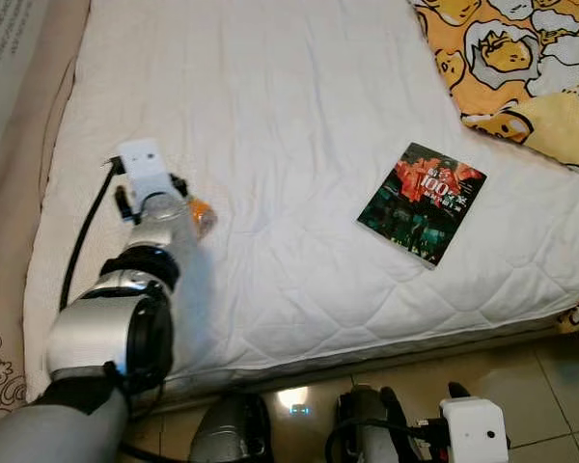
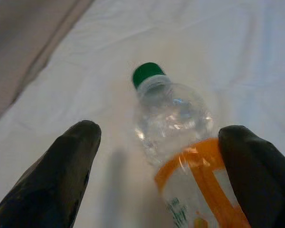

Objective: Clean up the room

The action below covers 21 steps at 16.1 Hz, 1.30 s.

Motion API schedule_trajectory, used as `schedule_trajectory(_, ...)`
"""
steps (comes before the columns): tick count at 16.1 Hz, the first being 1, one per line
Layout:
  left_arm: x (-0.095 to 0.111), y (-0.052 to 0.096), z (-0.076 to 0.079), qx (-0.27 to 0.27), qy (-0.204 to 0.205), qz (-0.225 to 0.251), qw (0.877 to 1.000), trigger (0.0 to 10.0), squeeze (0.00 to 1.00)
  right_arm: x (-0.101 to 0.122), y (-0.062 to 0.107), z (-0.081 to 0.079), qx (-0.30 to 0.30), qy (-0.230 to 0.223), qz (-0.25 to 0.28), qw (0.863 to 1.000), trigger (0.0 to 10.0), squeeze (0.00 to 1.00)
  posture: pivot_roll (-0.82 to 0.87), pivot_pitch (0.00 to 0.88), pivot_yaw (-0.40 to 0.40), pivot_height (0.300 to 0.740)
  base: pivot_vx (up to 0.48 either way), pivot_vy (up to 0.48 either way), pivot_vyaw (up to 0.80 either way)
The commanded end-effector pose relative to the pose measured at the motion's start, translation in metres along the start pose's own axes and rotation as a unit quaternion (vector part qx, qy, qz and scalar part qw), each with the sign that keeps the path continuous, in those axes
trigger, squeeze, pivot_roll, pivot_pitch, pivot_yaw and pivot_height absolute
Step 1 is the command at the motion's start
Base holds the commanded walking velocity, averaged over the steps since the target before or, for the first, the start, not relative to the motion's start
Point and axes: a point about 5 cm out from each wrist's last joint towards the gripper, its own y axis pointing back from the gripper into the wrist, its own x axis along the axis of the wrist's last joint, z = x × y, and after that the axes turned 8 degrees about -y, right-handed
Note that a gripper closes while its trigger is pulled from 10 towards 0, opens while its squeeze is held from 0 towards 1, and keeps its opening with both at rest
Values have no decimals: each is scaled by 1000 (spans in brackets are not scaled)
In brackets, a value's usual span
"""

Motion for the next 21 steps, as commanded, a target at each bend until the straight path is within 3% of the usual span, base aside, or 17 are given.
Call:
schedule_trajectory(1,-9,2,5,-16,3,-26,1000,10000,0,-6,3,1,-4,-4,-18,1000,10000,0,-175,237,34,690,0,0,0)
schedule_trajectory(4,-36,9,18,-57,-15,-73,996,10000,0,-6,0,0,-5,-4,-17,1000,10000,0,-177,233,38,690,0,0,0)
schedule_trajectory(7,-39,17,35,-100,-23,-75,992,10000,0,-6,-1,0,-6,-4,-15,1000,10000,0,-172,231,39,690,0,0,0)
schedule_trajectory(10,-54,21,39,-127,-105,-71,984,10000,0,-5,-5,-1,-7,-3,-10,1000,10000,0,-176,225,44,690,0,0,0)
schedule_trajectory(11,-56,20,37,-131,-134,-61,980,9529,0,-4,-6,0,-9,-3,-7,1000,10000,0,-172,223,45,690,0,0,0)
schedule_trajectory(12,-57,20,36,-140,-153,-55,977,0,0,-4,-8,1,-10,-3,-6,1000,10000,0,-169,222,45,690,0,0,0)
schedule_trajectory(18,-86,16,18,-186,-215,-81,955,0,0,5,-24,8,-23,-15,17,999,10000,0,-168,193,41,690,0,0,0)
schedule_trajectory(21,-75,12,16,-210,-235,-39,948,0,0,7,-34,12,-24,-8,30,999,10000,0,-173,137,55,690,0,0,0)
